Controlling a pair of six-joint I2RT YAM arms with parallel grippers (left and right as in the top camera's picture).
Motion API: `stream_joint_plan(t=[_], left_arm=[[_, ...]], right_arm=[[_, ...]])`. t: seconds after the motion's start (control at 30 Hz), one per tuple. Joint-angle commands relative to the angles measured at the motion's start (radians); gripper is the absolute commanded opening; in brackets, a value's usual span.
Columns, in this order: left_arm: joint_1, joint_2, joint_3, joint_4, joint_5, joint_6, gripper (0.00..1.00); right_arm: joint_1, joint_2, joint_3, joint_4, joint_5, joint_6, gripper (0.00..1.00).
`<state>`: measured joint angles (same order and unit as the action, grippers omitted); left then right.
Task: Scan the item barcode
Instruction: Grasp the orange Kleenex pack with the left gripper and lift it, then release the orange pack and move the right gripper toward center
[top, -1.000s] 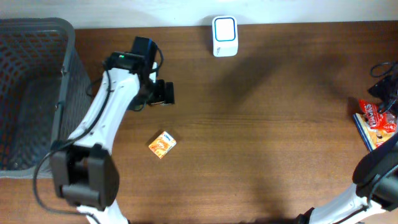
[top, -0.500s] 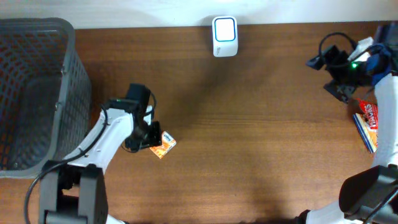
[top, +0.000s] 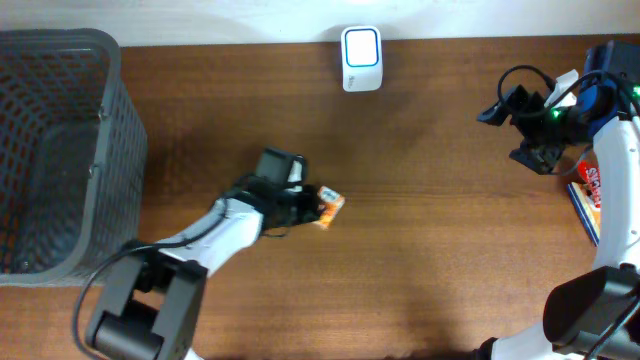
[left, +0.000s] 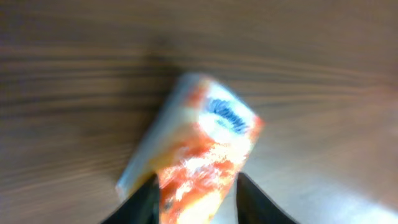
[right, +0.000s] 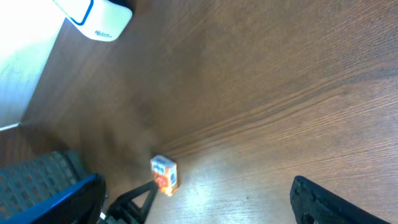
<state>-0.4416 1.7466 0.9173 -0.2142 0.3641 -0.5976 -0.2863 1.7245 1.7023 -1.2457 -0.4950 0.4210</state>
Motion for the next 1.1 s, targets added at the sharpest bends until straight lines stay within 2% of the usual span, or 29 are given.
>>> stream_joint_plan(t=[0.0,0.07,0.13,0.17,0.27,0.3,0.33,0.4,0.57,0.7,0.83,0.9,0.93,1.0,1.07], left_arm=[[-0.113,0.02,0.002,0.134,0.043,-0.026,0.48],[-0.115,0.015,0.053,0.1,0.045,-0.003,0.51],[-0.075,-0.007,0.128,-0.03,0.026,0.058,0.51],[-0.036,-0.023,0.177,-0.134,-0.033,0.077,0.5],[0.056,-0.036,0.237,-0.346,-0.254,0.076,0.35],[0.07,-0.024,0.233,-0.388,-0.247,0.076,0.28],[0.07,-0.008,0.225,-0.401,-0.215,0.076,0.27],[0.047,0.036,0.21,-0.384,-0.143,0.075,0.25],[-0.039,0.156,0.209,-0.248,-0.027,0.06,0.14],[-0.1,0.202,0.209,-0.2,-0.021,-0.052,0.1],[-0.197,0.235,0.209,0.048,0.175,-0.069,0.14],[-0.263,0.235,0.211,0.256,0.227,-0.068,0.26],[-0.271,0.234,0.221,0.301,0.228,-0.068,0.29],[-0.251,0.229,0.257,0.267,0.226,-0.033,0.31],[-0.182,0.209,0.313,0.114,0.198,0.035,0.32]], right_arm=[[0.007,0.0,0.0,-0.034,0.009,-0.047,0.95],[0.007,0.0,0.0,-0.057,0.01,-0.051,0.95],[0.008,0.0,0.0,-0.061,0.01,-0.058,0.95],[0.014,0.0,0.0,-0.06,0.01,-0.091,0.95],[0.045,0.0,-0.001,-0.056,0.058,-0.103,0.95],[0.057,0.0,-0.001,-0.055,0.078,-0.103,0.95],[0.067,0.001,-0.001,-0.049,0.091,-0.103,0.95],[0.087,0.001,-0.001,-0.036,0.093,-0.103,0.95],[0.111,0.001,-0.002,-0.016,0.093,-0.103,0.95],[0.11,0.001,-0.002,-0.027,0.093,-0.103,0.95],[0.111,0.001,-0.002,-0.047,0.092,-0.103,0.95],[0.111,0.001,-0.002,-0.076,0.092,-0.103,0.95],[0.111,0.001,-0.002,-0.089,0.092,-0.115,0.95],[0.112,0.001,-0.002,-0.119,0.093,-0.168,0.95],[0.135,0.001,-0.002,-0.14,0.107,-0.209,0.94]])
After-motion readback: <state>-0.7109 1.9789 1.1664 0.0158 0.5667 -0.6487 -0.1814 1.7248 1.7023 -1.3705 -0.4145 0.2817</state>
